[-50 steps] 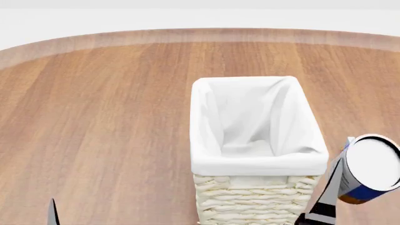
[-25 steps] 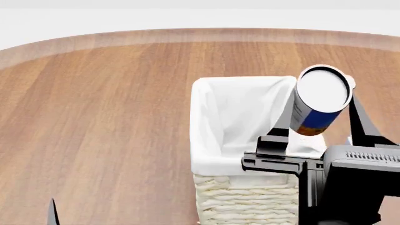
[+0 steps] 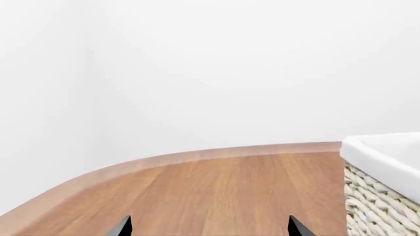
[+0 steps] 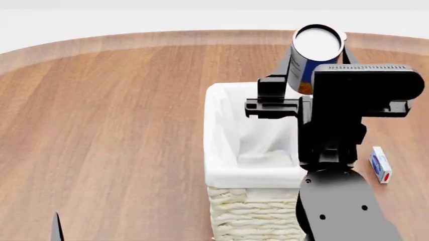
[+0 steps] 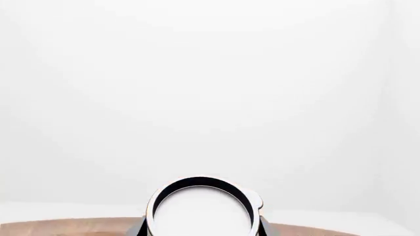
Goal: Pick up the alphabet soup and put it in the basket.
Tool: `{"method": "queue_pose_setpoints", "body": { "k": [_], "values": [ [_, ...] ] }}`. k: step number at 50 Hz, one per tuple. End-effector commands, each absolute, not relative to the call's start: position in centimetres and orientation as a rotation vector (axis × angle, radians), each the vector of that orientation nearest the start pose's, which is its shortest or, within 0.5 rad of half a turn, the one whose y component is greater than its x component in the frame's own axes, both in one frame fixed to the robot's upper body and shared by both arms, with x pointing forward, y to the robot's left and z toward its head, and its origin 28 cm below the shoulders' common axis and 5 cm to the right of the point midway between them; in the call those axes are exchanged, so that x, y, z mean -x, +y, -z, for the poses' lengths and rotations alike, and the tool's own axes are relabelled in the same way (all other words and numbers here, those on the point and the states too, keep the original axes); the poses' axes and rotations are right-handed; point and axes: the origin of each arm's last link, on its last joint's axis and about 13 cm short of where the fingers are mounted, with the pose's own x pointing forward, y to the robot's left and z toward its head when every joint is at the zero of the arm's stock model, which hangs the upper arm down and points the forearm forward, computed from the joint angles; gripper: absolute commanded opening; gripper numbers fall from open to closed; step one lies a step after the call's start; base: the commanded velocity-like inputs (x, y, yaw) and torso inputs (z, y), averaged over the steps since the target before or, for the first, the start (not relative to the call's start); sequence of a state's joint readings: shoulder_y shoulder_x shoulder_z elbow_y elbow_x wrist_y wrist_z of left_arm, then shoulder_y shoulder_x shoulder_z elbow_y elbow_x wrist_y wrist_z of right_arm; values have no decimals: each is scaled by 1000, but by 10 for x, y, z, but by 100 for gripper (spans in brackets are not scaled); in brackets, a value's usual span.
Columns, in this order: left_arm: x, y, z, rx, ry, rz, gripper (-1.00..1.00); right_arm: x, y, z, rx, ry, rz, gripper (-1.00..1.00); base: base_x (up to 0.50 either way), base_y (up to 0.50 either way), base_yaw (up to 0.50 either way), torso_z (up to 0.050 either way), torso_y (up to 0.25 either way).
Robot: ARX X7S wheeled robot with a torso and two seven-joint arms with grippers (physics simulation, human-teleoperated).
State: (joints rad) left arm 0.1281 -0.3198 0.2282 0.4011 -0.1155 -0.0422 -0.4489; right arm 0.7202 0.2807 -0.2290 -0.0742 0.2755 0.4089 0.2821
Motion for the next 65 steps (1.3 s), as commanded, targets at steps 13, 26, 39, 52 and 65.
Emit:
{"method": "queue_pose_setpoints", "body": {
  "k": [13, 26, 39, 52, 65],
  "values": [
    [-178, 216, -63, -98, -195, -133, 100, -399, -114, -212, 144, -199, 76, -100, 0, 0, 0, 0, 1],
    [-177, 215, -64, -100, -192, -132, 100, -431, -113, -212, 149, -94, 94, -100, 0, 0, 0, 0, 1],
    [-179, 216, -64, -99, -189, -131, 100, -436, -114, -203, 210, 8, 86, -100, 0, 0, 0, 0, 1],
    [-179, 216, -63, -98, -186, -132, 100, -434, -110, -201, 209, 93, -43, -100, 0, 0, 0, 1, 2],
    [-180, 216, -62, -97, -183, -130, 100, -429, -113, -191, 131, 238, -80, -100, 0, 0, 0, 0, 1]
  ]
}}
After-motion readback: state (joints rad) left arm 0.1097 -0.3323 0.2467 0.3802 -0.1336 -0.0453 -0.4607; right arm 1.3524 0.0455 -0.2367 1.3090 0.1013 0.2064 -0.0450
